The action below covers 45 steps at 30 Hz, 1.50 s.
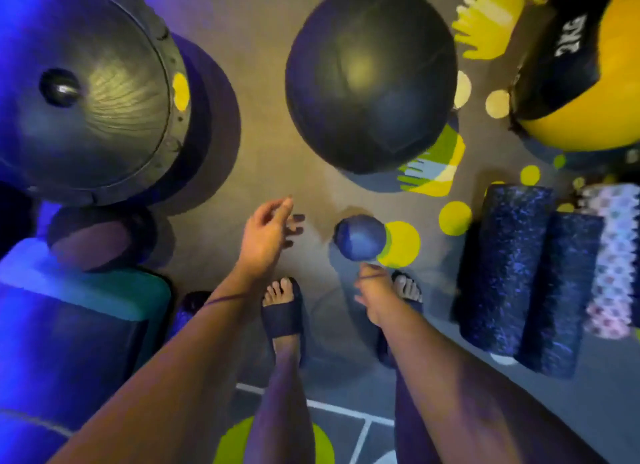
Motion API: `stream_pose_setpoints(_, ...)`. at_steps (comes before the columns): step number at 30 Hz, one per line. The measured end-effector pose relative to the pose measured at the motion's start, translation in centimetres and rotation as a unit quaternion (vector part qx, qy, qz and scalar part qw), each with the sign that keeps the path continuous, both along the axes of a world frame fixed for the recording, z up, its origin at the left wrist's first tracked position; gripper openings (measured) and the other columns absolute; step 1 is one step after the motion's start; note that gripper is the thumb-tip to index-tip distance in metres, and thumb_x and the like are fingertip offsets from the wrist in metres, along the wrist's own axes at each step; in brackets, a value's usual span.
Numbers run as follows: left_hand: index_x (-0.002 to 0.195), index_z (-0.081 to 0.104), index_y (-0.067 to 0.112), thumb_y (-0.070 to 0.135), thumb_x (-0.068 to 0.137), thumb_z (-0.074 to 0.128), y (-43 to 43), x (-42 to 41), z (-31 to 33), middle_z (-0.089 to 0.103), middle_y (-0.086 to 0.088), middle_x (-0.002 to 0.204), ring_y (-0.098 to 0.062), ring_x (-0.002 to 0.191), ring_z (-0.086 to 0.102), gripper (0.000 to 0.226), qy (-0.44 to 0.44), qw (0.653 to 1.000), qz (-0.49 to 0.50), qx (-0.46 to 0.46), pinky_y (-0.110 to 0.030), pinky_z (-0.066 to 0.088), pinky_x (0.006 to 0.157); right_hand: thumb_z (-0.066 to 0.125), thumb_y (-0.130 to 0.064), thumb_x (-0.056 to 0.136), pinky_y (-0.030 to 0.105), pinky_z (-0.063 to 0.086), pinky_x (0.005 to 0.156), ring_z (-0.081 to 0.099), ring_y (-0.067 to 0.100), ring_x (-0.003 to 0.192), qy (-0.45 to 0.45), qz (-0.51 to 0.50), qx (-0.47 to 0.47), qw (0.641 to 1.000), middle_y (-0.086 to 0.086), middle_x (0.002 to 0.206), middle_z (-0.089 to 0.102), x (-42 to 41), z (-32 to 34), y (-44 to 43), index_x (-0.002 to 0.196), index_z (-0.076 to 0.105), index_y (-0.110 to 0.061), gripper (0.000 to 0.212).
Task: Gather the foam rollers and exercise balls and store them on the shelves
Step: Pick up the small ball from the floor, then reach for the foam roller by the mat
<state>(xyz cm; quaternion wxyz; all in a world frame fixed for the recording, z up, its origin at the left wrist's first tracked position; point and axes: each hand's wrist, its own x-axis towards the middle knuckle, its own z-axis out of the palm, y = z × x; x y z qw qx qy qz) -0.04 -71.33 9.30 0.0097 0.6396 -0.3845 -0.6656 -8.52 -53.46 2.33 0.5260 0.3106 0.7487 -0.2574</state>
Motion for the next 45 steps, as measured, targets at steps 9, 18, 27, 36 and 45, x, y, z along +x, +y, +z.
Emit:
stream_pose_setpoints(9,0.113,0.063,0.027,0.039,0.102,0.052,5.9,-2.4,-13.3,0.075,-0.008,0.106,-0.026,0.091,0.073,0.02,-0.013,0.997,-0.038,0.068,-0.034,0.051,0.078,0.048,-0.086,0.078,0.032,0.045,0.065,0.062,0.028,0.071,-0.081,-0.319,-0.103,0.939,0.011,0.097,0.071,-2.1,-14.8,-0.5,0.119,0.063,-0.019,0.08)
stream_pose_setpoints(18,0.118,0.066,0.009,0.028,0.103,0.054,6.9,0.2,-10.9,0.073,-0.02,0.101,-0.024,0.061,0.06,0.027,-0.087,0.983,-0.155,0.05,-0.02,0.042,0.045,0.051,-0.064,0.094,0.038,0.051,0.096,0.057,0.028,0.129,0.108,-0.398,-0.171,0.895,0.012,0.136,0.058,-10.0,-8.7,-2.8,0.131,0.054,-0.016,0.061)
stream_pose_setpoints(27,0.118,0.062,0.017,0.021,0.102,0.052,2.6,8.1,-5.8,0.068,-0.011,0.09,-0.023,0.069,0.064,0.019,-0.158,0.985,0.04,-0.056,-0.019,0.051,0.049,0.056,-0.065,0.083,0.034,0.041,0.07,0.059,0.023,0.081,0.202,0.242,-0.15,0.937,0.002,0.087,0.065,-3.6,0.0,-10.9,0.093,0.066,-0.018,0.049)
stream_pose_setpoints(36,0.139,0.049,0.001,0.016,0.091,0.064,-3.6,26.6,-7.1,0.054,-0.024,0.126,-0.04,0.117,0.054,0.052,-0.321,0.925,-0.039,-0.197,-0.043,0.04,0.105,0.056,-0.032,0.101,0.039,0.046,0.098,0.062,0.033,0.116,0.093,0.496,-0.179,0.845,0.016,0.128,0.066,15.2,-1.7,-15.1,0.13,0.057,-0.006,0.039)
stream_pose_setpoints(45,0.159,0.012,0.004,0.05,0.088,0.069,-17.9,35.2,-16.1,0.011,-0.026,0.164,-0.039,0.15,0.023,0.102,-0.386,0.893,-0.085,-0.216,-0.042,0.023,0.123,0.04,-0.064,0.085,0.046,0.05,0.1,0.066,0.03,0.109,0.075,0.575,-0.2,0.79,0.006,0.114,0.07,19.6,-9.2,-17.1,0.126,0.055,-0.022,0.061)
